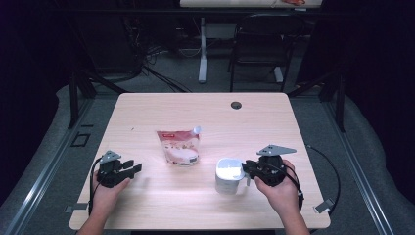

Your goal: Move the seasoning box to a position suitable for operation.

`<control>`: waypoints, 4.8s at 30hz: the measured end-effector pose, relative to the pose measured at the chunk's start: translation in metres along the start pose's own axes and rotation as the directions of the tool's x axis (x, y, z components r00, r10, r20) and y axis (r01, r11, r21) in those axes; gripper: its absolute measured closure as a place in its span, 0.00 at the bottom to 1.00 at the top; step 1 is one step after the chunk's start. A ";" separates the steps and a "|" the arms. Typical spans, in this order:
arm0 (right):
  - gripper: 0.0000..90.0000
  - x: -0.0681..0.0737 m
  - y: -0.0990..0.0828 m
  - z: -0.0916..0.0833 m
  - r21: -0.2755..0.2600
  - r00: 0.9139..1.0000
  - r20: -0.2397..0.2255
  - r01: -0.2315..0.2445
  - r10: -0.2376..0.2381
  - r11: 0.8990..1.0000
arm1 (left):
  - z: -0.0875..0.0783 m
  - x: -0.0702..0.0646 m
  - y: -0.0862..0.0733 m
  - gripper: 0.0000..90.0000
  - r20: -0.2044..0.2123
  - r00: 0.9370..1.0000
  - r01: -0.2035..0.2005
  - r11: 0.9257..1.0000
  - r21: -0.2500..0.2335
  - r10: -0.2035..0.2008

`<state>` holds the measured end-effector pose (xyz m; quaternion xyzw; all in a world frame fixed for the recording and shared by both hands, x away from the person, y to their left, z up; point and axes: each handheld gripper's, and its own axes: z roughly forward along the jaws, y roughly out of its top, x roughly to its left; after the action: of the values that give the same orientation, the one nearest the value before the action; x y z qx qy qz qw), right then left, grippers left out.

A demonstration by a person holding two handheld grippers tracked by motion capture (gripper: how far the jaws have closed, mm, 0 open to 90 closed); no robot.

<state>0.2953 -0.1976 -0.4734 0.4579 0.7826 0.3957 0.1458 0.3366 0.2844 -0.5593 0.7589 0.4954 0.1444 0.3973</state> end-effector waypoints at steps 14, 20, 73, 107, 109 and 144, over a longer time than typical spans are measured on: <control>0.90 -0.001 -0.002 -0.002 -0.003 1.000 -0.008 -0.009 0.009 1.000 | 0.000 0.000 0.000 0.61 -0.003 1.000 0.000 1.000 -0.010 0.000; 0.91 -0.001 -0.003 -0.002 0.003 1.000 0.000 -0.004 0.004 1.000 | 0.000 0.000 0.000 0.61 -0.004 1.000 0.001 1.000 -0.012 -0.001; 0.87 -0.032 -0.036 0.006 -0.067 0.963 -0.154 -0.235 0.223 0.970 | -0.001 0.001 0.000 0.61 -0.007 1.000 0.001 1.000 -0.016 -0.001; 0.75 -0.014 -0.069 0.010 0.002 0.999 0.018 -0.039 0.039 0.999 | -0.002 0.001 0.000 0.59 -0.005 1.000 0.008 1.000 -0.013 -0.008; 0.82 -0.014 -0.067 0.014 0.012 0.999 0.001 -0.048 0.048 0.999 | -0.002 0.001 0.000 0.59 -0.004 1.000 0.008 1.000 -0.015 -0.008; 0.86 -0.034 -0.053 0.029 -0.035 0.994 0.043 -0.097 0.098 0.995 | 0.000 0.000 0.000 0.59 -0.007 1.000 0.003 1.000 -0.010 -0.003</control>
<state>0.2989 -0.2256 -0.5367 0.5019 0.7492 0.4050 0.1512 0.3363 0.2848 -0.5594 0.7558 0.4970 0.1488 0.3995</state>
